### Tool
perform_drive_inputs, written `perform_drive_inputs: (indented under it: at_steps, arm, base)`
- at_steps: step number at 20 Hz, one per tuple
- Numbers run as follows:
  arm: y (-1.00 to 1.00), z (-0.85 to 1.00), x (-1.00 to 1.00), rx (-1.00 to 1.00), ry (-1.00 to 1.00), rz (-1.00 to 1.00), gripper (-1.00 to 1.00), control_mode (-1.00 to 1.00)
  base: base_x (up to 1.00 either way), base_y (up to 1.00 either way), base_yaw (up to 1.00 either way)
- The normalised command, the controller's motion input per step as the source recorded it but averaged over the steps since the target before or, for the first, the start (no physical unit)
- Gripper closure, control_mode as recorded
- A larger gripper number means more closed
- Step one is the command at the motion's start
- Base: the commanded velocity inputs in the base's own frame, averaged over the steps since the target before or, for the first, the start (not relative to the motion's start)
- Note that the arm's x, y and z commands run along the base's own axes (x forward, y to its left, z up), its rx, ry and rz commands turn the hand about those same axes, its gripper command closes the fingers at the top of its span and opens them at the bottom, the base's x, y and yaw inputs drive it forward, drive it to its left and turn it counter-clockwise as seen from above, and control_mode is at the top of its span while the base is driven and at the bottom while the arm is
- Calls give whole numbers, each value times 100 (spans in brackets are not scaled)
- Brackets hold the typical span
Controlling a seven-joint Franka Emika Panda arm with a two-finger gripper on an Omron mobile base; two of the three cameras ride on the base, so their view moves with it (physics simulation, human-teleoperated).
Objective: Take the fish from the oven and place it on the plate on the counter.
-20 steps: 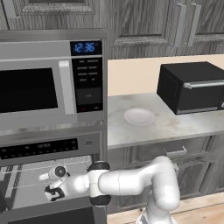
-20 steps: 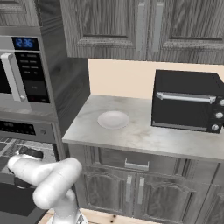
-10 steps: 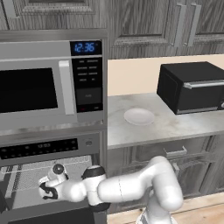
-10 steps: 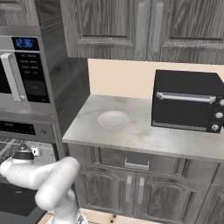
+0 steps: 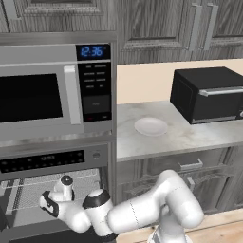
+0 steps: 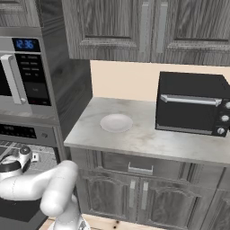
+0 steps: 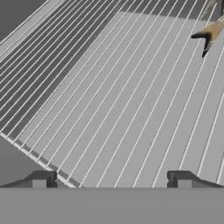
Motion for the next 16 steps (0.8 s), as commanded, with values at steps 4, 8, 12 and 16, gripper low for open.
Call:
perform_drive_inputs:
  at_steps: [4, 8, 12, 16]
  arm:
    - [2, -100, -94, 0, -9, -8, -100, -100]
    - [1, -100, -70, 0, -9, -9, -100, -100]
    - [0, -100, -15, 0, -23, -14, -100, -100]
    - [0, -100, -46, 0, -17, -17, -100, -100]
  base:
    - [0, 0, 0]
    - [0, 0, 0]
    - [0, 0, 0]
    - [0, 0, 0]
